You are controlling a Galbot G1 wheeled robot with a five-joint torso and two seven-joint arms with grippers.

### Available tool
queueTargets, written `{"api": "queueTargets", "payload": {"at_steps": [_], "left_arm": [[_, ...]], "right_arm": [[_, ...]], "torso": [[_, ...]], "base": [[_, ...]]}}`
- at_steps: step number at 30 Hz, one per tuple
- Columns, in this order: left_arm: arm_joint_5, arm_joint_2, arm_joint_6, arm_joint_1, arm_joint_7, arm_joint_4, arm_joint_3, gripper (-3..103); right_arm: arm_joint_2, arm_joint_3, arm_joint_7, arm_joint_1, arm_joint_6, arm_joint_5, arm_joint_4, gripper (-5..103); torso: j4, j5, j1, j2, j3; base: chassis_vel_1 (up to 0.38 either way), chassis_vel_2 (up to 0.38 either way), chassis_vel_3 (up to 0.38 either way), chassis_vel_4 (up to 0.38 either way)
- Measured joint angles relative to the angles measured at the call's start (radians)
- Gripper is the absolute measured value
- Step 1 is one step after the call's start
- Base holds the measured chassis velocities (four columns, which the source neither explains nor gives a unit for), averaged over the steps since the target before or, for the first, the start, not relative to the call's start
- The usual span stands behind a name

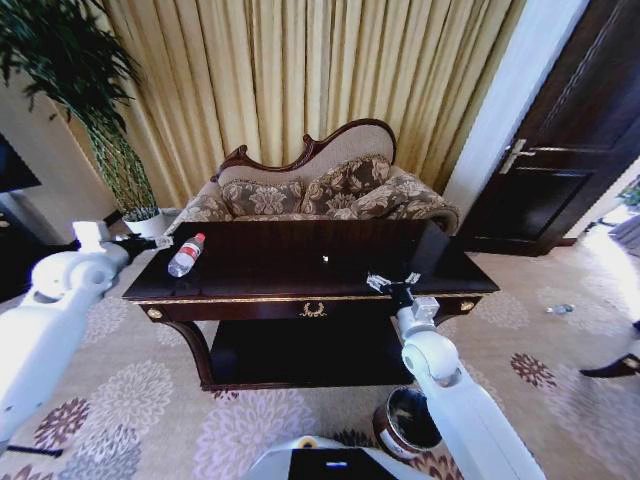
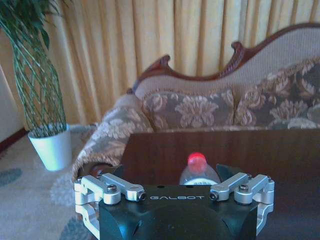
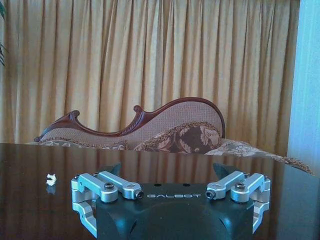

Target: Move to the front of the table and place the trash on the table into the trash bin.

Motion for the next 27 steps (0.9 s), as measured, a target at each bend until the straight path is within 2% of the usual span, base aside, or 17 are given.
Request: {"api": "queueTargets", "payload": {"at_steps": [5, 27], "left_arm": [[-0.001, -0.009, 0.037, -0.043, -0.012, 0.016, 0.049, 100], [-0.006, -0.067, 0.037, -0.049, -0.071, 0.015, 0.135, 100]], "right_arm": [[0.003, -0.002, 0.000, 0.010, 0.001, 0.000, -0.014, 100], [0.016, -0.007, -0.003, 0.010, 0.058, -0.006, -0.040, 100]], "torso": [[0.0003, 0.0000, 0.000, 0.000, 0.000], [0.0002, 0.0000, 0.000, 0.000, 0.000]], "base": [[0.000, 0.000, 0.000, 0.000], [0.000, 0.000, 0.000, 0.000]]}}
